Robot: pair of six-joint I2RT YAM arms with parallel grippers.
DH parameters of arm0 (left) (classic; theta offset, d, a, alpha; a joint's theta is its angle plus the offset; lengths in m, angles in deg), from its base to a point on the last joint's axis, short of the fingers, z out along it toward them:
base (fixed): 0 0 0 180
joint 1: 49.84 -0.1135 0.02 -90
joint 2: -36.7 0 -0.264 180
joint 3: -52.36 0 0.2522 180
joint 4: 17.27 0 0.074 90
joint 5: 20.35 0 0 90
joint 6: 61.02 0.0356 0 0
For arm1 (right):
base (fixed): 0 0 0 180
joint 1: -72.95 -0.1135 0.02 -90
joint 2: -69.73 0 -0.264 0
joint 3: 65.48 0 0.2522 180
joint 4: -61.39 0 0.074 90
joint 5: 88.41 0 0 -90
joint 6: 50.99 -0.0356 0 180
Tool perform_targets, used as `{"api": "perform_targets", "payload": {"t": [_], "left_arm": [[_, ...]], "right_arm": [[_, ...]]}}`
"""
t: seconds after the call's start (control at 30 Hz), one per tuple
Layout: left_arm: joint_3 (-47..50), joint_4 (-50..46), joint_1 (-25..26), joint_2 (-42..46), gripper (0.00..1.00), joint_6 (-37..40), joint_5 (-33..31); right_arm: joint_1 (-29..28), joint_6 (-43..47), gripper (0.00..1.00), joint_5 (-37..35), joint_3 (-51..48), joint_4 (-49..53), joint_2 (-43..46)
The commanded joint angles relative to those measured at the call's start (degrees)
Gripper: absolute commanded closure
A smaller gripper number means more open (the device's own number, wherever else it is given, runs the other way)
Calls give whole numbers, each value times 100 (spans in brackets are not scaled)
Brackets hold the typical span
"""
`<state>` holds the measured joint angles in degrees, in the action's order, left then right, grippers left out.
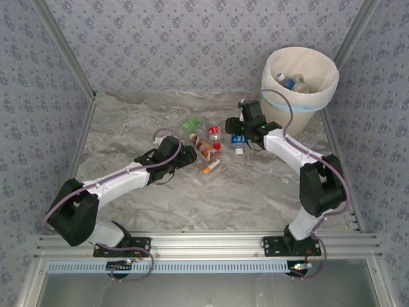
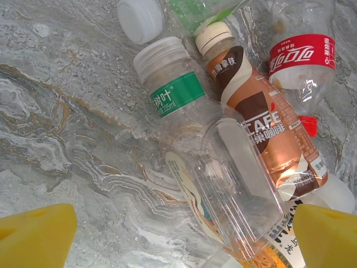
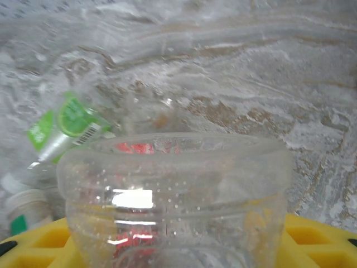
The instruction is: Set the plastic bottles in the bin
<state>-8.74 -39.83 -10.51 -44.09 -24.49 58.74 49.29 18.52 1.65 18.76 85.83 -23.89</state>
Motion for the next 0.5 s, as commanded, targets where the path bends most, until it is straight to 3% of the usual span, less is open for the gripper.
{"api": "perform_targets", "payload": {"t": [0.0,0.27,0.47], "left_arm": [[-180,101,-54,-24,1,12,53],[-145,107,-87,37,0,7,55],[-92,141,-124,42,1,-32,66]], "right_arm": [[-7,147,43,393,33,-232,334],[260,390,44,788,542,-113,877],[759,884,45,625,1412,523,911]]}}
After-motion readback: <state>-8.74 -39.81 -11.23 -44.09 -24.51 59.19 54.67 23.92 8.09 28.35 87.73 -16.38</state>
